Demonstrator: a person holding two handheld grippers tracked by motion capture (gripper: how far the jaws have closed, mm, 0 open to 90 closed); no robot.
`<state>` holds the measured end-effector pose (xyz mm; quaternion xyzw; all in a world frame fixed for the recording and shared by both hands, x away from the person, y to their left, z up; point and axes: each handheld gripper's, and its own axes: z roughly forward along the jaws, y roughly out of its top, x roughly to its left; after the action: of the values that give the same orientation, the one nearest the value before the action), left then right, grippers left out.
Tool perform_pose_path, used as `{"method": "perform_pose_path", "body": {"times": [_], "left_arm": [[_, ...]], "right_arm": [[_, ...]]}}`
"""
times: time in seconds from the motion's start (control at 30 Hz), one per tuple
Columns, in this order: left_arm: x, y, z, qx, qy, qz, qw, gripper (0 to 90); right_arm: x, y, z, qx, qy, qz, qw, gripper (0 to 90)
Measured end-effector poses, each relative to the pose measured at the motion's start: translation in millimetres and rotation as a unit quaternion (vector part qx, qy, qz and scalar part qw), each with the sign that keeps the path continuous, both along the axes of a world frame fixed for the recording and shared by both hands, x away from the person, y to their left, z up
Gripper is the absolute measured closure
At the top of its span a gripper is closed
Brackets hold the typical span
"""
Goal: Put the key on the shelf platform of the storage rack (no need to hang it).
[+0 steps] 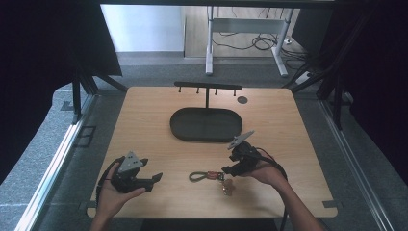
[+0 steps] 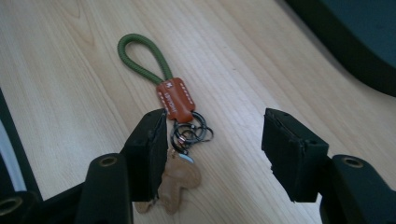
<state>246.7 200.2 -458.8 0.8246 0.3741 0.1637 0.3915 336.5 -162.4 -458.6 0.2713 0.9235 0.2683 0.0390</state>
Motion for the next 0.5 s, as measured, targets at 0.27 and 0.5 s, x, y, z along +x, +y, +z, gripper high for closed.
{"method": "perform_pose_path", "body": {"times": [0.27,0.5], "left_arm": [[0.1,-1.2,-0.7,-0.001,0.001,-0.003,1.0000,26.3],[-0.7,0.5,0.3,-0.003,-0.001,0.000,1.0000,26.3]], "right_arm": [[4.3,23.2,-8.7,-0.027,0.015,0.027,0.9992,42.4],[4.4,34.5,-14.2,-0.042,0.019,0.041,0.9981,42.8]]}}
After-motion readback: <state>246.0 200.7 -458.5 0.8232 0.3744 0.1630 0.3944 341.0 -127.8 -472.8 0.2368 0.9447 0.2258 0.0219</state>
